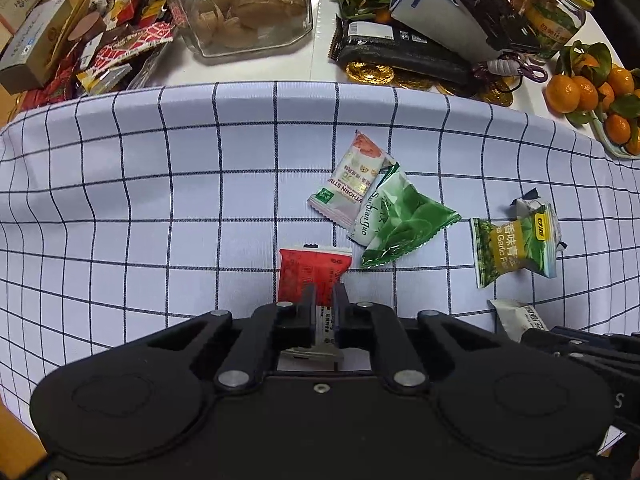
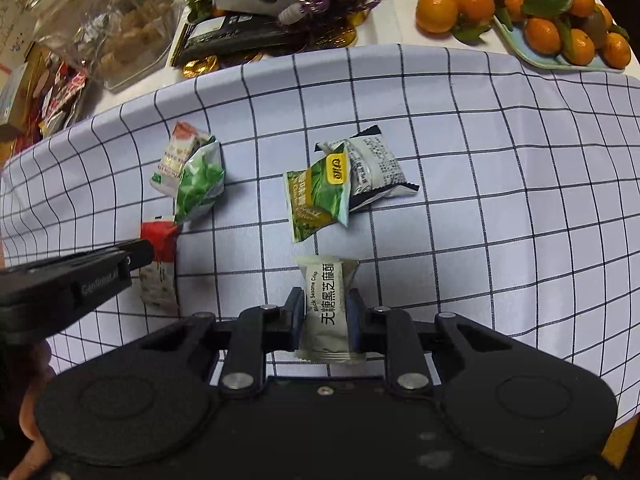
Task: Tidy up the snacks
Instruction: 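Lift the red-and-white packet with the left tool while right tool grasps the cream-white packet, then carry both held packets over the gold tray and lower them, then open left tool to release the red packet while right tool releases the cream-white packet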
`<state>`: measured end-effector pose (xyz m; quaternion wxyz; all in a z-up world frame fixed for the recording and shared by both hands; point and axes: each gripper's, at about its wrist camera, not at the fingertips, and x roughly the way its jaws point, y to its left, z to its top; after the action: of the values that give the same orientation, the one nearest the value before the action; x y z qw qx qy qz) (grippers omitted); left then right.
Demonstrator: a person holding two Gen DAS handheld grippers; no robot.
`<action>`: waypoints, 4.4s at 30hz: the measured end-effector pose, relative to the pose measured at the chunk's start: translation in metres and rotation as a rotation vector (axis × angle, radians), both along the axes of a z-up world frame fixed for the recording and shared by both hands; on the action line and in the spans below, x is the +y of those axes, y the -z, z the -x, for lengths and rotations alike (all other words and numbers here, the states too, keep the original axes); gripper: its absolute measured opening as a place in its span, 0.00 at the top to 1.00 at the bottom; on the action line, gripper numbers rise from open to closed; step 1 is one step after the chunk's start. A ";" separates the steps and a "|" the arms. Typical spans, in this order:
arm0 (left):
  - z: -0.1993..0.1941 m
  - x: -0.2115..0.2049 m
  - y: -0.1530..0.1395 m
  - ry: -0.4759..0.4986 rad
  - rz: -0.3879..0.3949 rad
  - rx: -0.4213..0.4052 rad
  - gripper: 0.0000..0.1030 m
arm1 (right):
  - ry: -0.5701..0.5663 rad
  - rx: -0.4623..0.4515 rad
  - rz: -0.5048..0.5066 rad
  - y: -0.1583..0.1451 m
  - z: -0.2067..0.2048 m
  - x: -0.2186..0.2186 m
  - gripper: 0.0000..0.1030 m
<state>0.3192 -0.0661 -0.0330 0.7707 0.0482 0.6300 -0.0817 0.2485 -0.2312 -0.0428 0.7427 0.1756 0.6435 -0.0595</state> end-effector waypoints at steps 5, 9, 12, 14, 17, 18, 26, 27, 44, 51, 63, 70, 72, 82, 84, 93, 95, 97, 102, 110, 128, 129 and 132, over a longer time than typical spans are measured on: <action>-0.004 0.005 0.017 -0.026 0.036 0.054 0.77 | 0.013 0.025 -0.014 0.005 -0.002 -0.002 0.78; -0.003 0.005 0.017 -0.028 0.019 0.025 0.62 | -0.011 0.018 -0.005 0.003 0.001 0.002 0.78; -0.004 0.002 0.019 -0.035 -0.005 0.004 0.56 | -0.024 0.011 -0.006 0.000 0.003 0.005 0.78; -0.003 -0.001 0.020 -0.022 -0.024 -0.011 0.52 | -0.029 0.009 -0.007 0.000 0.002 0.006 0.78; -0.005 -0.003 0.028 -0.047 -0.065 -0.005 0.48 | -0.033 0.006 -0.002 0.000 0.003 0.007 0.78; -0.006 -0.001 0.029 -0.063 -0.059 0.000 0.46 | -0.033 0.007 -0.001 0.000 0.003 0.007 0.78; -0.005 0.008 0.026 -0.090 -0.019 0.023 0.59 | -0.030 -0.006 -0.001 -0.005 0.005 0.005 0.78; -0.003 0.008 0.024 -0.095 -0.011 0.026 0.59 | -0.031 -0.010 0.002 -0.006 0.005 0.004 0.78; 0.181 0.044 -0.069 -0.071 0.169 -0.207 0.59 | -0.030 -0.407 0.085 -0.084 0.140 0.017 0.78; 0.270 0.045 -0.058 0.010 0.150 -0.249 0.59 | -0.038 -0.435 -0.006 -0.070 0.238 0.043 0.78; 0.341 0.049 -0.030 0.041 0.159 -0.186 0.59 | -0.017 -0.418 0.044 -0.046 0.345 0.070 0.89; 0.340 0.053 -0.025 0.027 0.166 -0.168 0.58 | -0.001 -0.401 0.032 -0.041 0.347 0.066 0.89; 0.338 0.056 -0.023 0.012 0.183 -0.147 0.58 | -0.001 -0.401 0.028 -0.042 0.346 0.065 0.89; 0.335 0.064 -0.021 -0.044 0.225 -0.127 0.58 | 0.020 -0.370 -0.001 -0.037 0.340 0.062 0.84; 0.334 0.064 -0.020 -0.054 0.214 -0.127 0.58 | 0.018 -0.366 -0.004 -0.036 0.339 0.063 0.84; 0.335 0.058 -0.019 -0.060 0.103 -0.166 0.58 | -0.012 -0.352 0.003 -0.034 0.335 0.067 0.82; 0.336 0.056 -0.020 -0.049 0.070 -0.185 0.58 | -0.018 -0.358 0.011 -0.034 0.335 0.068 0.82; 0.338 0.054 -0.021 -0.039 0.040 -0.196 0.58 | -0.023 -0.363 0.016 -0.035 0.335 0.068 0.78; 0.338 0.047 -0.017 0.000 -0.013 -0.194 0.58 | -0.018 -0.358 0.031 -0.035 0.336 0.067 0.63; 0.337 0.046 -0.012 0.013 -0.038 -0.146 0.58 | -0.034 -0.319 0.045 -0.033 0.334 0.070 0.55; 0.322 0.054 -0.002 0.012 -0.086 0.067 0.58 | -0.079 -0.070 -0.008 -0.017 0.317 0.065 0.55; 0.322 0.054 -0.003 0.006 -0.083 0.068 0.58 | -0.074 -0.064 -0.022 -0.017 0.317 0.064 0.55; 0.320 0.054 -0.008 -0.005 -0.083 0.066 0.58 | -0.049 -0.048 -0.056 -0.017 0.315 0.060 0.54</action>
<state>-0.0003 -0.0120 -0.0251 0.7471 0.0759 0.6581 -0.0554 -0.0667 -0.1712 -0.0263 0.7541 0.1819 0.6308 -0.0192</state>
